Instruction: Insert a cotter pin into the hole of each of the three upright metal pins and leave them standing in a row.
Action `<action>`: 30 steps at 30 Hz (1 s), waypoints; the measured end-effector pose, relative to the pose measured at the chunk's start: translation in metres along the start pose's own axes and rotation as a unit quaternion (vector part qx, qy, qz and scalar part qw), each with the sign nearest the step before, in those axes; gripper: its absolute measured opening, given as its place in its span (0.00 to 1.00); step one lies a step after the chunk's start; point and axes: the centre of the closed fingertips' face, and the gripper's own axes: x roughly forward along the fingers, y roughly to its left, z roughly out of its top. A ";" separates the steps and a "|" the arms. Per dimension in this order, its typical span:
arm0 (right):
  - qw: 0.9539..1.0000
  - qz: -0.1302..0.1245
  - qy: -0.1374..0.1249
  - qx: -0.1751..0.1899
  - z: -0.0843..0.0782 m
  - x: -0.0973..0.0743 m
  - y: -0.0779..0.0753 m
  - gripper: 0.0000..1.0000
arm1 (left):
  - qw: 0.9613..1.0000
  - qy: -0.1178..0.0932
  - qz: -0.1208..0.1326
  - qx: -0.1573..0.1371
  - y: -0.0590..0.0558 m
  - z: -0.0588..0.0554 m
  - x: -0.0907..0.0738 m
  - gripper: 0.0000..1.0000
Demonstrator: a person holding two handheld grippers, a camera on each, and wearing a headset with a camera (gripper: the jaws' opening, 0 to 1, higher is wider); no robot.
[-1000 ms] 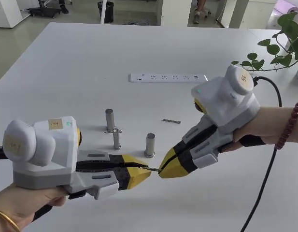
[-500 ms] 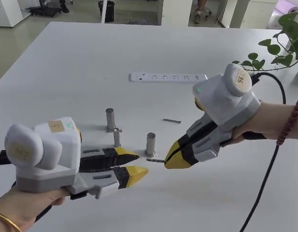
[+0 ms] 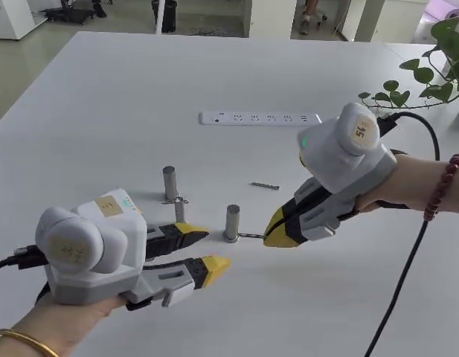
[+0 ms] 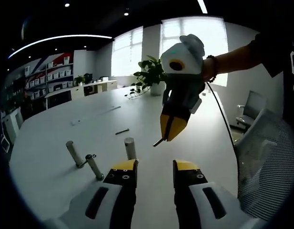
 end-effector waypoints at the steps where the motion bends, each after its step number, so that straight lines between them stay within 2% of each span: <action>1: 1.000 -0.002 0.000 0.001 0.000 0.001 -0.001 0.00 | 1.000 0.005 0.004 -0.001 0.002 -0.003 0.002 0.29; 8: 1.000 -0.020 0.010 0.001 -0.006 0.002 -0.015 0.00 | 0.999 0.003 0.045 -0.004 0.017 -0.003 0.011 0.28; 14: 0.999 -0.035 0.018 -0.005 -0.008 0.002 -0.024 0.00 | 0.998 0.003 0.065 -0.019 0.027 -0.003 0.019 0.28; 16: 0.999 -0.040 0.018 -0.004 -0.010 0.003 -0.032 0.00 | 0.997 0.004 0.071 -0.023 0.030 -0.003 0.021 0.28; 24: 0.999 -0.045 0.023 -0.007 -0.010 0.007 -0.038 0.00 | 0.995 0.005 0.085 -0.045 0.040 -0.005 0.037 0.27; 30: 0.998 -0.054 0.024 -0.005 -0.010 0.007 -0.046 0.00 | 0.995 0.015 0.089 -0.045 0.044 -0.008 0.050 0.23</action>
